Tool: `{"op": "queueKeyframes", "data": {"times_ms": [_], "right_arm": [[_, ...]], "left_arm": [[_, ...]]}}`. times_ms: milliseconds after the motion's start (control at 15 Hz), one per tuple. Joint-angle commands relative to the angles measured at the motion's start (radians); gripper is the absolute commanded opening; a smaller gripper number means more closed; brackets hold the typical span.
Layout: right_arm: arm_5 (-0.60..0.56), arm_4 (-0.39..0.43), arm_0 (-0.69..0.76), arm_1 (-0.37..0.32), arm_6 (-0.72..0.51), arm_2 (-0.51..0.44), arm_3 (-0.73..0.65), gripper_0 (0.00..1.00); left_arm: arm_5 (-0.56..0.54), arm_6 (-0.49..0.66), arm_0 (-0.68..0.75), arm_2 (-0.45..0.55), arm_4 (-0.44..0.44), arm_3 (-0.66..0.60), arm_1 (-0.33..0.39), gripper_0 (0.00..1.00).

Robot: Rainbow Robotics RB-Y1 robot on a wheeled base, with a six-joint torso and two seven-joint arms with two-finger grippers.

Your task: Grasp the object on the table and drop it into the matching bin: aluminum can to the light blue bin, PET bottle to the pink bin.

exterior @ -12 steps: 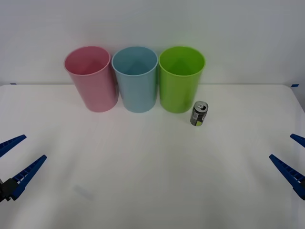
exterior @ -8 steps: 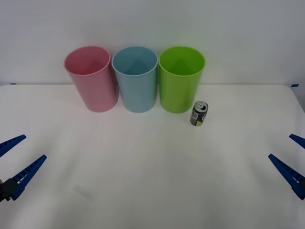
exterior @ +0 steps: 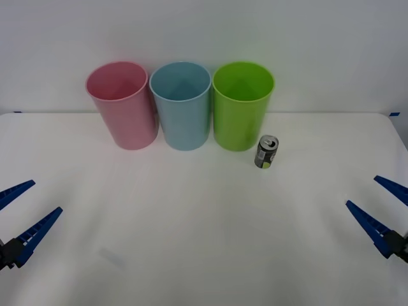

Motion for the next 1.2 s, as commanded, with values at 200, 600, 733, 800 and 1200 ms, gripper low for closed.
{"op": "queueKeyframes", "data": {"times_ms": [200, 600, 733, 800, 1200], "right_arm": [[0.13, 0.011, -0.015, 0.0, 0.052, 0.113, 0.002, 1.0], [0.225, 0.015, -0.075, 0.006, 0.255, 0.205, 0.083, 1.0], [0.205, 0.054, -0.132, 0.022, 0.275, 0.208, 0.155, 1.0], [0.201, 0.072, -0.155, 0.032, 0.278, 0.208, 0.181, 1.0], [0.221, 0.158, -0.294, 0.107, 0.302, 0.208, 0.342, 1.0]], "left_arm": [[0.0, 0.0, 0.0, 0.0, 0.0, 0.0, 0.0, 1.0], [0.0, 0.0, 0.0, 0.0, 0.0, 0.0, 0.0, 1.0], [0.0, 0.0, 0.0, 0.0, 0.0, 0.0, 0.0, 1.0], [0.0, 0.0, 0.0, 0.0, 0.0, 0.0, 0.0, 1.0], [0.0, 0.0, 0.0, 0.0, 0.0, 0.0, 0.0, 1.0]]}}
